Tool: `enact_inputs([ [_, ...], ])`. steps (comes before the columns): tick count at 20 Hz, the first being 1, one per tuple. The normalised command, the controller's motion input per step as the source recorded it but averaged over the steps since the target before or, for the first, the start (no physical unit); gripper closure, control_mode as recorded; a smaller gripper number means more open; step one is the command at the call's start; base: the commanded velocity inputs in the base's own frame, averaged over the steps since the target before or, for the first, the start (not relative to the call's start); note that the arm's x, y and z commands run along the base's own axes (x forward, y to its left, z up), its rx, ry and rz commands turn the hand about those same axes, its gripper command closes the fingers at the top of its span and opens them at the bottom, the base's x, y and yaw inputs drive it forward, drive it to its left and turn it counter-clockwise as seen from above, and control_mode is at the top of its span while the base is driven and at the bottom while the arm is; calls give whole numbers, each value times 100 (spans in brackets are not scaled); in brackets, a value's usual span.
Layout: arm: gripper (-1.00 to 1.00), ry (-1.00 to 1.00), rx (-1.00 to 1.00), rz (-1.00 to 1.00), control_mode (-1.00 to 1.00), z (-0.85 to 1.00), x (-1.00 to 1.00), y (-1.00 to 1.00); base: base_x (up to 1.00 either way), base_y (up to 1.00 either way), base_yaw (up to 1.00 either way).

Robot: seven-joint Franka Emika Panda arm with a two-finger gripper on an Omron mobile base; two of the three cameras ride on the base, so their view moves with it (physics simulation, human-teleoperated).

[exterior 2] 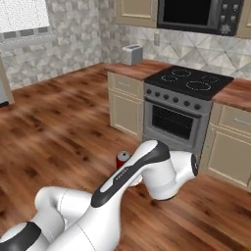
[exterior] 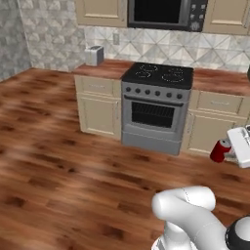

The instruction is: Move the drinks to the dining counter.

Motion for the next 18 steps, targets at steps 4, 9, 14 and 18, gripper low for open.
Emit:
enact_inputs([
  [4, 100, 0, 0, 0, 100, 0, 0, 0, -98, 6, 36],
  [9, 100, 0, 0, 0, 100, 0, 0, 0, -100, 0, 31],
  [14, 100, 0, 0, 0, 100, 0, 0, 0, -94, 3, 30],
  [18, 100, 0, 0, 0, 100, 0, 0, 0, -88, 7, 30],
])
